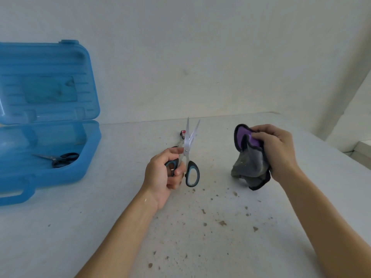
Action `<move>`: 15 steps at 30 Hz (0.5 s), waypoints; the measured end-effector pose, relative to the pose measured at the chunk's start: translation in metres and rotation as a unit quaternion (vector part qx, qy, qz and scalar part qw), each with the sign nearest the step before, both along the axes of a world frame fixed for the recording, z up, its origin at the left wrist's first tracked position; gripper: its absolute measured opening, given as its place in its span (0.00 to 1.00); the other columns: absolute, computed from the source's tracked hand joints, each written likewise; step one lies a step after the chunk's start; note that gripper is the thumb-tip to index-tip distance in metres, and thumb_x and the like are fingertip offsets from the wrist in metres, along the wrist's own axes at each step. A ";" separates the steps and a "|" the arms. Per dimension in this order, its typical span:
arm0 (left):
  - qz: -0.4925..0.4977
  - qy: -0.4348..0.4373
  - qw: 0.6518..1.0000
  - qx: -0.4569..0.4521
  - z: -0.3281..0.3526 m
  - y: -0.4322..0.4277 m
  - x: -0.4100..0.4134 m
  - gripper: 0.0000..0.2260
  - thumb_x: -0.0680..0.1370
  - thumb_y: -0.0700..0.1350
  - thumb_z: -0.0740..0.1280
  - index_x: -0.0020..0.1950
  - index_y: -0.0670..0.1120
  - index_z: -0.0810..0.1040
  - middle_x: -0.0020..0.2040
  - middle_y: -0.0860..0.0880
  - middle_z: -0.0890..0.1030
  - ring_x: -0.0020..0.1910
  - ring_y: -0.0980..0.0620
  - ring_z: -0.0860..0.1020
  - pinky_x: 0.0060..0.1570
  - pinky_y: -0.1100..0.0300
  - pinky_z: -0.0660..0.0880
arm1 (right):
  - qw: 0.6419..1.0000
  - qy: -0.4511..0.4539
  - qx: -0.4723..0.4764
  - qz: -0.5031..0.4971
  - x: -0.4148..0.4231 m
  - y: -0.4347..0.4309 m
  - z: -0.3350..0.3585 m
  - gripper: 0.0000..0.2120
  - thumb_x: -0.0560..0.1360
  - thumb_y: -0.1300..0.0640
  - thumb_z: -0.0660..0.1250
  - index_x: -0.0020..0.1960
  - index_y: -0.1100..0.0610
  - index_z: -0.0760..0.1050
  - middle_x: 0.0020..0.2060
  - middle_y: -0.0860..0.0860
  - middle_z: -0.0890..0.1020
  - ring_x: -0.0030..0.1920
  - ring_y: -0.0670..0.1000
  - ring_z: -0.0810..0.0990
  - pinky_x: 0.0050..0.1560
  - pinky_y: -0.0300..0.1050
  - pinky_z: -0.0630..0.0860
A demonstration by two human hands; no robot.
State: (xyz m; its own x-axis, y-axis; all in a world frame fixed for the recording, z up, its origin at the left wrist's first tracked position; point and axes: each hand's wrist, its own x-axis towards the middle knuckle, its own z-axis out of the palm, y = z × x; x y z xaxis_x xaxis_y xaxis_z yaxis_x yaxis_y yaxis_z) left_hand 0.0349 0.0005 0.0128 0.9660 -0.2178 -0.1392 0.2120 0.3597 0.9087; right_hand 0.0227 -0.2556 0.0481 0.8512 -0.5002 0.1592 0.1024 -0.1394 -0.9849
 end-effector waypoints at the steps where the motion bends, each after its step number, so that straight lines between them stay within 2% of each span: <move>1: 0.000 0.002 1.000 -0.005 0.000 0.000 0.001 0.11 0.81 0.41 0.56 0.51 0.46 0.78 0.27 0.47 0.67 0.20 0.55 0.55 0.26 0.62 0.50 | 0.999 0.022 0.020 0.020 0.001 0.001 0.000 0.09 0.76 0.66 0.68 0.44 0.56 0.84 0.38 0.55 0.85 0.38 0.55 0.83 0.41 0.49 0.82; 4: -0.004 0.006 1.000 -0.027 0.000 0.001 0.000 0.13 0.80 0.40 0.56 0.47 0.46 0.80 0.28 0.47 0.67 0.20 0.55 0.56 0.27 0.60 0.49 | 0.992 0.071 0.052 0.087 0.003 0.002 -0.003 0.09 0.77 0.68 0.65 0.45 0.60 0.83 0.37 0.56 0.85 0.37 0.54 0.84 0.38 0.44 0.82; 7: -0.008 0.002 0.999 -0.039 0.001 0.003 0.000 0.11 0.80 0.41 0.56 0.48 0.46 0.79 0.29 0.47 0.67 0.20 0.55 0.56 0.29 0.59 0.49 | 0.982 0.120 -0.020 0.144 0.002 0.007 -0.010 0.08 0.79 0.68 0.66 0.44 0.61 0.82 0.37 0.56 0.84 0.34 0.48 0.84 0.32 0.39 0.79; 10: -0.012 -0.018 0.999 -0.039 -0.002 0.003 0.003 0.10 0.81 0.40 0.56 0.52 0.44 0.76 0.30 0.45 0.70 0.21 0.54 0.59 0.26 0.59 0.51 | 0.961 0.128 -0.202 0.136 0.005 0.011 -0.023 0.03 0.76 0.58 0.73 0.49 0.53 0.84 0.43 0.48 0.86 0.47 0.48 0.86 0.47 0.41 0.80; 12: -0.008 -0.036 0.999 -0.033 -0.002 0.003 0.004 0.09 0.81 0.40 0.56 0.55 0.43 0.75 0.32 0.44 0.72 0.23 0.51 0.62 0.26 0.59 0.53 | 0.944 0.074 -0.315 0.065 0.002 0.015 -0.019 0.07 0.75 0.53 0.75 0.53 0.48 0.83 0.47 0.41 0.84 0.51 0.44 0.82 0.52 0.40 0.76; 15: -0.009 -0.055 0.998 -0.036 0.001 0.003 0.001 0.11 0.82 0.40 0.57 0.55 0.44 0.78 0.34 0.43 0.75 0.26 0.49 0.67 0.26 0.60 0.57 | 0.934 -0.117 -0.333 -0.050 -0.012 0.027 0.000 0.08 0.77 0.59 0.71 0.52 0.48 0.83 0.46 0.35 0.81 0.49 0.40 0.79 0.53 0.35 0.71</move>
